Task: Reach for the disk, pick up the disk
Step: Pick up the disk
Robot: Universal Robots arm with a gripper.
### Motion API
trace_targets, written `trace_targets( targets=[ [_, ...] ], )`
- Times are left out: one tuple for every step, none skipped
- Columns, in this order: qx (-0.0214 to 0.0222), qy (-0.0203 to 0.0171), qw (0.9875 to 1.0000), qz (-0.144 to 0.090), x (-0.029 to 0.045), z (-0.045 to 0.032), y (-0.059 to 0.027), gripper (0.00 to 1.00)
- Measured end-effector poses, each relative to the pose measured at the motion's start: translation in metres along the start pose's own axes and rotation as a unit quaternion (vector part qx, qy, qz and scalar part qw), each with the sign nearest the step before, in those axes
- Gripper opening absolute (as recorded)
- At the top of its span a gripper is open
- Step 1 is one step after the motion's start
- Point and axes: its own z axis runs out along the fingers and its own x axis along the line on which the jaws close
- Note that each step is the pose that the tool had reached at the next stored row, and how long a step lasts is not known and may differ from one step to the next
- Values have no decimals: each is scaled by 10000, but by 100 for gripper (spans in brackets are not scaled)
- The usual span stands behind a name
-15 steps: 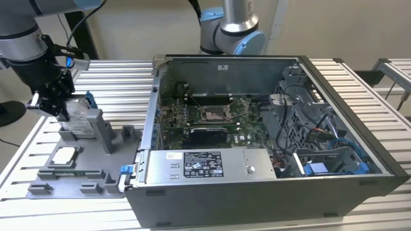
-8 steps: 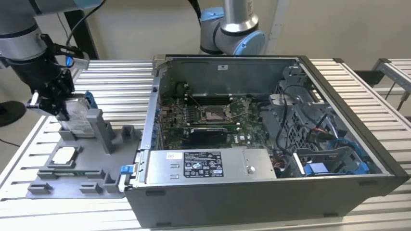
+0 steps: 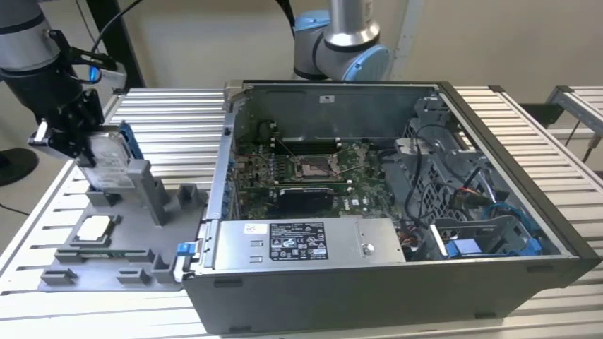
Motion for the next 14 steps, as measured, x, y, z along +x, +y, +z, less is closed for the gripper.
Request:
trace_targets(
  targets=[
    [0,0,10000,0,-1,-29,0,0],
    [-1,0,10000,0,-2,-57,0,0],
    [0,0,10000,0,-4,-84,0,0],
    [0,0,10000,0,-5,-109,0,0],
    [0,0,10000,0,-6,-131,0,0],
    [0,0,10000,0,-7,-152,0,0],
    [0,0,10000,0,-8,-176,1,0],
    [1,0,10000,0,-9,-206,0,0],
    [0,0,10000,0,-11,-242,1,0],
    [0,0,10000,0,-13,-282,1,0],
    [0,0,10000,0,-15,-327,1,0],
    [0,0,10000,0,-16,-363,1,0],
    [0,0,10000,0,-18,-401,1,0],
    [0,0,10000,0,-20,-444,1,0]
  ],
)
